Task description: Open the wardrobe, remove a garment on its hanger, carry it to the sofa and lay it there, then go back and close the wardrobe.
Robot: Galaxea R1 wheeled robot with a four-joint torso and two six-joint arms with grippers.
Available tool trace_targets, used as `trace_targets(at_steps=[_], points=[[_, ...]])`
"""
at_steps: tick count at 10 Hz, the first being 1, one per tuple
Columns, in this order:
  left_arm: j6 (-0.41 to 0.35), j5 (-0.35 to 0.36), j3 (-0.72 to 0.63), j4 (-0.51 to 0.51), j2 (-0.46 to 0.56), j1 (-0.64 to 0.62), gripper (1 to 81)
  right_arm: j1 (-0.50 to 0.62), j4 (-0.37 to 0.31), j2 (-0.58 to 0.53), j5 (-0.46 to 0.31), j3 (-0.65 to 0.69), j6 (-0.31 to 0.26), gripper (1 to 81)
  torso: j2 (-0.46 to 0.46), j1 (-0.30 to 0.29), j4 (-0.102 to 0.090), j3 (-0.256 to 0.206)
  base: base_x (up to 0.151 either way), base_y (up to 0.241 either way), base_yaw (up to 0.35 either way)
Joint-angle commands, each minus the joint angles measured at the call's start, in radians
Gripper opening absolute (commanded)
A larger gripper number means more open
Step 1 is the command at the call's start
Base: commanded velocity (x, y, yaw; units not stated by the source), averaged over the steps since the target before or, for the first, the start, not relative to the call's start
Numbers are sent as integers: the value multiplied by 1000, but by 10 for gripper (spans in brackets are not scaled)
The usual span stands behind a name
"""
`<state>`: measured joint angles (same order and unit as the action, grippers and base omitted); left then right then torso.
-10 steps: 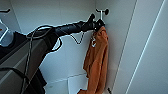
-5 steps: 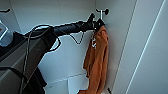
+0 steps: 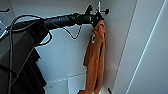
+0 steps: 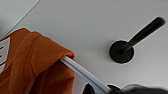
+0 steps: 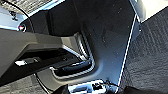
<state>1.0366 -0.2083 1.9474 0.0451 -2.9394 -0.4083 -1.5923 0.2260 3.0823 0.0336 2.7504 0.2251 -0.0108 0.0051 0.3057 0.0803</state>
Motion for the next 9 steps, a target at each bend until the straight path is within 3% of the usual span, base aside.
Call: trace_targets(at_steps=[1, 3, 4, 6, 9], points=[[-35, 78, 11, -42, 17, -250, 10, 25, 4, 0, -52, -6, -10, 811, 0, 0, 0, 0, 0, 0, 0], [-35, 69, -12, -45, 48, -266, 10, 25, 6, 0, -47, -12, -10, 811, 0, 0, 0, 0, 0, 0, 0], [-35, 53, -31, -47, 72, -272, 10, 28, 6, 0, -47, -14, -12, 811, 0, 0, -85, 0, 0, 0, 0], [-35, 46, -79, -62, 127, -278, 10, 31, 6, 0, -47, -17, -12, 811, 0, 0, -119, 0, 0, 0, 0], [-36, 26, -100, -67, 149, -280, 10, 33, 3, 0, -47, -22, -12, 811, 0, 0, -217, 0, 0, 0, 0]])
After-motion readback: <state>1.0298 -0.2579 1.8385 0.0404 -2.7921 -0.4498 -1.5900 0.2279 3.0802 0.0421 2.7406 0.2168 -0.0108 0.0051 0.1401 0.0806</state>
